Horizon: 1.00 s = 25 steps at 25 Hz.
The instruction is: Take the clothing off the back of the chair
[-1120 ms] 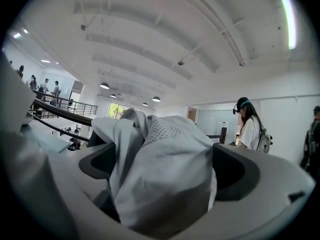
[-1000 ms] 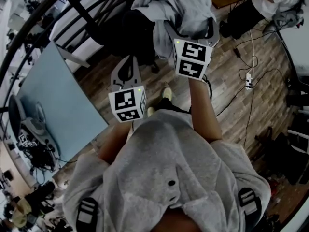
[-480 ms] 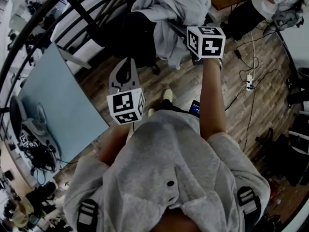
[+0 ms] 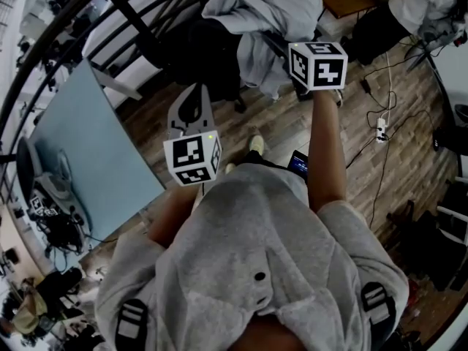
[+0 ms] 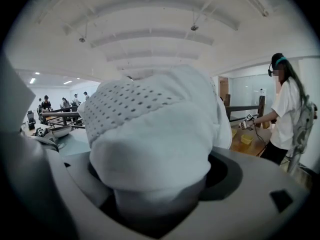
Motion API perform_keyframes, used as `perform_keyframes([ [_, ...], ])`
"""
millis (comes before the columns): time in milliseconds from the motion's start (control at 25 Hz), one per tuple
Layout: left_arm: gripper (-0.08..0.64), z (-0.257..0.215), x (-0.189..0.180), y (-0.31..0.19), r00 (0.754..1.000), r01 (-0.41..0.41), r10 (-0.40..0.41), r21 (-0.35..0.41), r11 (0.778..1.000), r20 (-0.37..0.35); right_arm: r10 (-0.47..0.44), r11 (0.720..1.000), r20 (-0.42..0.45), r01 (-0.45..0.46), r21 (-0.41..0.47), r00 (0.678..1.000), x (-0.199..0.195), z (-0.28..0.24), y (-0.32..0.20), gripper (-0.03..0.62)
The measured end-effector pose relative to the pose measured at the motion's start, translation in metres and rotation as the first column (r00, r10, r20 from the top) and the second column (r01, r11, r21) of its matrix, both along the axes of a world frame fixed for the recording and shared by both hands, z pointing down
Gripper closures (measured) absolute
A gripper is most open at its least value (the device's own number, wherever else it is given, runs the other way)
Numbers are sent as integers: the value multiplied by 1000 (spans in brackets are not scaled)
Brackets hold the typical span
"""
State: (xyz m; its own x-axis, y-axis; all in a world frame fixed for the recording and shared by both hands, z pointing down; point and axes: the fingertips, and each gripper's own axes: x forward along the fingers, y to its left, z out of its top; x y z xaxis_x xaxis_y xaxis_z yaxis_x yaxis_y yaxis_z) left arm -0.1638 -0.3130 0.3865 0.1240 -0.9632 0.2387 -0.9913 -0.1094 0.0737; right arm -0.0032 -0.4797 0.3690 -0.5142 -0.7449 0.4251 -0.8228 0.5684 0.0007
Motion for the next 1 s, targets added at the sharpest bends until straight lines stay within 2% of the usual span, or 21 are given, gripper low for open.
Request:
perform_keyframes([
  [40,549,0,0,0,1000,-1,1,-1,1000,1,-15,1000,7,16,-15,1000,-3,1,4,170],
  [80,549,1,1,0,1000,-1,1,-3,1000,3,-28,999,12,29,-28,1000,-5,1,8,244],
  [200,549,2,0,-1,1000,4,-3,-7,1000,3,-39,998,7,40,-49,999,-5,2,13,264],
  [360,549,1,-1,1,1000,10,-10,-9,1000,3,-15,999,-69,12,-41,998,0,-2,23,305],
  [520,549,3,-4,4,1000,20,-20,-20,1000,5,1,999,-87,-5,-45,996,2,-5,32,315],
  [600,549,5,-5,8,1000,26,-26,-23,999,4,7,999,-92,-11,-39,996,2,-7,41,409],
  [640,549,6,-7,8,1000,28,-28,-24,999,2,8,999,-87,-11,-33,996,1,-7,44,414],
  [880,549,4,-7,12,1000,21,-21,-17,1000,-7,13,1000,55,-11,-24,998,-5,-6,43,439],
  [1000,549,4,-5,14,1000,10,-10,-15,1000,-8,24,999,165,-19,-32,986,-2,-11,47,445],
])
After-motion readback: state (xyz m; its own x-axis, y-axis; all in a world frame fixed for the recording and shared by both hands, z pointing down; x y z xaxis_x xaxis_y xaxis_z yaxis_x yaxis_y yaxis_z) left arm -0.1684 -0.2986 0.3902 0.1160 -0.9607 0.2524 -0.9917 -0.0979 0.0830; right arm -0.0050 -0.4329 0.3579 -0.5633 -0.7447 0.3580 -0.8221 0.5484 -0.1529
